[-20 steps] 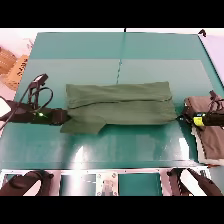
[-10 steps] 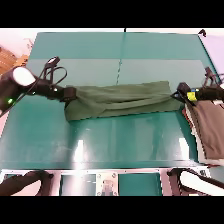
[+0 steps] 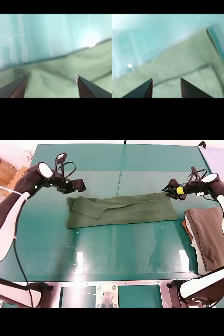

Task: Fold the shirts.

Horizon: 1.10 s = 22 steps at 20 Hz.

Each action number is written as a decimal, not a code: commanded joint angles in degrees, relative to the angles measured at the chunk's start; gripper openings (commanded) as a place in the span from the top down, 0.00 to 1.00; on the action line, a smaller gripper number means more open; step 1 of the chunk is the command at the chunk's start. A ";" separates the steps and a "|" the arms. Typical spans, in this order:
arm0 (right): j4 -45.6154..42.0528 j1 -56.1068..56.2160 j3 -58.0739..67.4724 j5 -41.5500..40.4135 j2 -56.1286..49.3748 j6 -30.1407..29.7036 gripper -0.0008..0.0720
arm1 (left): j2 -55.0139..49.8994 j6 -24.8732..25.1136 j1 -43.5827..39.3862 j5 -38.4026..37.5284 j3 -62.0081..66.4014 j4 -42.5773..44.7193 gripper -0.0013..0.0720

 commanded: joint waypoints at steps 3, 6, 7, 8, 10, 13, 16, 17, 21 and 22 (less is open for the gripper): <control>-1.88 -7.39 7.04 13.86 -2.93 -8.39 0.29 | -2.36 -1.03 2.80 -9.40 5.90 2.93 0.02; -1.90 -11.61 7.04 18.21 -5.25 -12.46 0.22 | -2.36 -2.56 2.95 -13.60 5.86 2.84 0.32; -1.90 -12.37 7.04 19.02 -6.49 -13.84 0.22 | -2.36 -2.49 2.95 -14.49 5.86 2.80 0.72; -1.90 -12.66 7.04 19.63 -7.72 -15.06 0.22 | -2.36 -2.49 2.95 -15.12 5.86 2.60 0.95; -1.40 -12.44 7.06 20.65 -10.29 -17.31 0.22 | -2.36 -2.51 2.95 -15.98 5.86 1.01 0.95; 1.16 -10.69 7.06 22.69 -13.88 -20.04 0.22 | -2.36 -2.32 2.82 -16.79 5.84 -3.30 0.95; 1.33 -8.48 7.06 23.63 -15.93 -20.41 0.43 | -2.36 -1.68 1.86 -16.74 5.84 -6.19 0.95; 1.64 -7.87 7.06 23.39 -15.98 -20.68 0.77 | -2.36 -1.60 1.05 -16.37 5.84 -6.25 0.95; 6.23 -7.17 9.49 25.73 -14.60 -20.79 0.97 | -3.10 -1.44 -4.26 -9.99 5.77 -6.23 0.95; 6.23 -7.13 10.03 27.32 -12.98 -20.68 0.97 | -3.74 -1.46 -6.14 -8.24 5.79 -6.23 0.95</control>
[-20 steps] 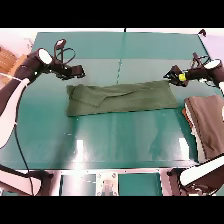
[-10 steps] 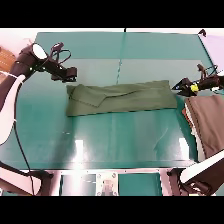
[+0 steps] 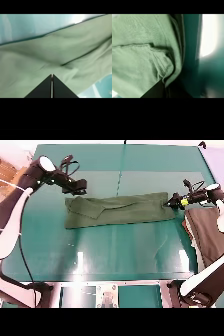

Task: Fold the shirts.

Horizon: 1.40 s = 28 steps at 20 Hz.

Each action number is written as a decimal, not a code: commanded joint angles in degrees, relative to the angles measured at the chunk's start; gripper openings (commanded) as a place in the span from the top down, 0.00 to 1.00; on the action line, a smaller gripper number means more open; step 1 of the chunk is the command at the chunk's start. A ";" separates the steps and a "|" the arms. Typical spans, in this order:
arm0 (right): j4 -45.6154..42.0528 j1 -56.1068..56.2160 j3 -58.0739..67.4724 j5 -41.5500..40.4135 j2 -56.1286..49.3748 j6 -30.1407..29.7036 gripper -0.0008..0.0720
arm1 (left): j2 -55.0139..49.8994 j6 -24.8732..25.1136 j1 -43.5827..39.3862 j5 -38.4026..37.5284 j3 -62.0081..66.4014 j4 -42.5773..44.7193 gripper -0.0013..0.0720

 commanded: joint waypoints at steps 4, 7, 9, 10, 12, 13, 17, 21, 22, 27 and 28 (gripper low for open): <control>2.97 1.05 1.68 7.82 13.55 1.75 0.97 | -5.79 0.20 -12.50 12.37 0.00 -3.69 0.95; 4.55 3.50 1.70 12.15 23.15 3.54 0.97 | -10.75 0.24 -18.56 18.88 0.09 -8.72 0.95; 6.01 5.99 1.70 13.05 28.76 3.69 0.97 | -13.42 0.28 -21.40 22.53 0.09 -12.20 0.95; 6.40 7.26 1.70 13.03 31.04 3.69 0.97 | -14.58 0.33 -22.43 23.17 0.15 -14.10 0.95; 7.28 9.92 1.77 12.81 34.62 3.69 0.97 | -16.63 2.25 -24.04 24.50 0.33 -19.30 0.95; 7.30 11.02 1.77 12.17 35.54 3.69 0.97 | -17.44 3.82 -24.87 25.42 0.37 -22.53 0.95; 7.23 14.49 1.68 11.76 35.50 3.65 0.97 | -18.78 4.72 -26.18 28.17 0.63 -25.27 0.95; 7.43 15.10 1.64 10.40 35.43 4.76 0.97 | -18.71 5.27 -22.10 17.16 5.62 -24.90 0.95; 7.45 15.34 1.64 10.01 35.43 5.90 0.97 | -18.71 6.23 -19.96 11.17 8.46 -24.44 0.95; 7.43 22.91 1.14 3.21 35.41 10.71 0.97 | -18.67 4.94 -8.04 -15.26 25.99 -18.40 0.95; 7.43 25.75 0.44 0.33 35.41 11.91 0.97 | -18.21 4.07 -5.42 -18.71 28.20 -17.64 0.95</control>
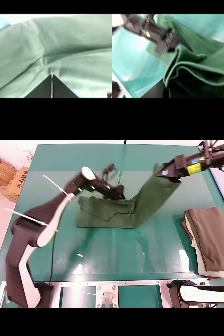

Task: Fold the shirts.

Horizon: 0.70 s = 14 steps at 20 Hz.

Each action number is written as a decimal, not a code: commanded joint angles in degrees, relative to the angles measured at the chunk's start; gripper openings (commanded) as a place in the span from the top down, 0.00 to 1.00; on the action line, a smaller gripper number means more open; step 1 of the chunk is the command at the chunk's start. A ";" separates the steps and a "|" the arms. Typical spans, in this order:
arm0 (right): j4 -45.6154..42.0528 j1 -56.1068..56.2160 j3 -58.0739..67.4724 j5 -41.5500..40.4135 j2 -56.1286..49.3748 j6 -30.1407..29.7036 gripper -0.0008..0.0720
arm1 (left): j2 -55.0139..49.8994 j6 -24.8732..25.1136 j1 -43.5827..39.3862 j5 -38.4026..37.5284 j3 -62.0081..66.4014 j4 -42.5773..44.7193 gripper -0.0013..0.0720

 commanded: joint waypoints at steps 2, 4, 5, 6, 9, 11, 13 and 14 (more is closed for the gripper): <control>-0.09 12.39 -3.04 -13.84 -0.44 5.92 0.97 | 3.04 -1.31 11.23 -17.90 8.04 4.94 0.95; -0.07 20.55 -5.31 -24.04 -2.75 6.60 0.97 | 6.58 -1.20 16.39 -18.64 7.26 6.84 0.95; -0.04 24.70 -6.14 -29.20 -4.61 7.43 0.97 | 8.26 -0.57 18.64 -18.75 6.88 7.13 0.95; -0.02 29.31 -6.43 -34.86 -7.45 7.41 0.97 | 9.75 0.22 21.03 -19.12 6.91 7.08 0.95; 2.01 42.29 -6.38 -55.89 -18.21 7.34 0.86 | 13.07 0.90 26.60 -19.63 6.91 7.06 0.95; 2.97 48.61 -6.36 -69.64 -25.00 7.37 0.27 | 14.27 2.08 29.05 -20.15 6.91 7.08 0.95; 2.89 49.94 -6.38 -70.77 -27.43 7.34 0.26 | 14.53 2.32 30.51 -22.27 6.91 7.13 0.95; 2.21 48.83 -6.36 -68.04 -27.10 7.32 0.26 | 14.51 3.34 30.91 -23.26 6.91 7.17 0.95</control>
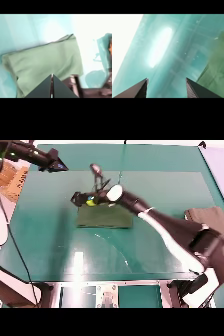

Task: Fold the shirts.

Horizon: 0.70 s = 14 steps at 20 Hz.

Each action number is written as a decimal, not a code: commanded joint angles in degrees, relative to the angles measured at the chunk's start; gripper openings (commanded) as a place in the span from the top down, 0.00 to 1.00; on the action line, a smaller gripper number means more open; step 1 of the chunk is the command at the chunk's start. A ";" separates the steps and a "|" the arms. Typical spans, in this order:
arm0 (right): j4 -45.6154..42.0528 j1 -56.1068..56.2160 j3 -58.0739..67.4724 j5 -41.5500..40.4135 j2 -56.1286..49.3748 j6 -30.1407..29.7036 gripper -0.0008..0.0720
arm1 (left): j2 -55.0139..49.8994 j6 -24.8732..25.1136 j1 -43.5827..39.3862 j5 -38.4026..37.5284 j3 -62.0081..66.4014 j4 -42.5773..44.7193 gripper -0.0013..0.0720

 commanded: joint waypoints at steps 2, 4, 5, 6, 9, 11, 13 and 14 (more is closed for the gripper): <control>-1.84 -1.29 -0.11 -0.15 -1.92 0.24 0.26 | 1.07 2.21 2.69 -3.52 0.04 0.92 0.95; -3.19 -8.70 -0.11 10.45 1.38 0.24 0.26 | 1.07 2.21 2.69 -3.48 0.04 1.36 0.95; -3.76 -12.96 -0.11 16.09 3.04 0.26 0.26 | 1.07 2.16 2.69 -3.41 0.04 1.92 0.95; -4.35 -17.77 -0.13 21.62 4.61 0.28 0.26 | 1.07 2.01 2.69 -3.39 0.04 2.75 0.95; -4.63 -32.02 -0.31 35.89 6.19 1.73 0.26 | 1.07 1.51 2.69 -3.08 -0.07 6.69 0.95; -4.61 -38.73 -3.80 40.24 6.16 1.73 0.25 | 1.07 0.28 2.69 -3.10 -0.07 9.27 0.95; -4.59 -41.94 -10.32 39.65 6.01 1.70 0.25 | 1.07 0.02 2.69 -2.91 -0.07 11.26 0.95; -4.52 -42.32 -13.31 38.86 5.70 1.51 0.25 | 1.07 0.02 2.69 -2.93 -0.07 11.85 0.95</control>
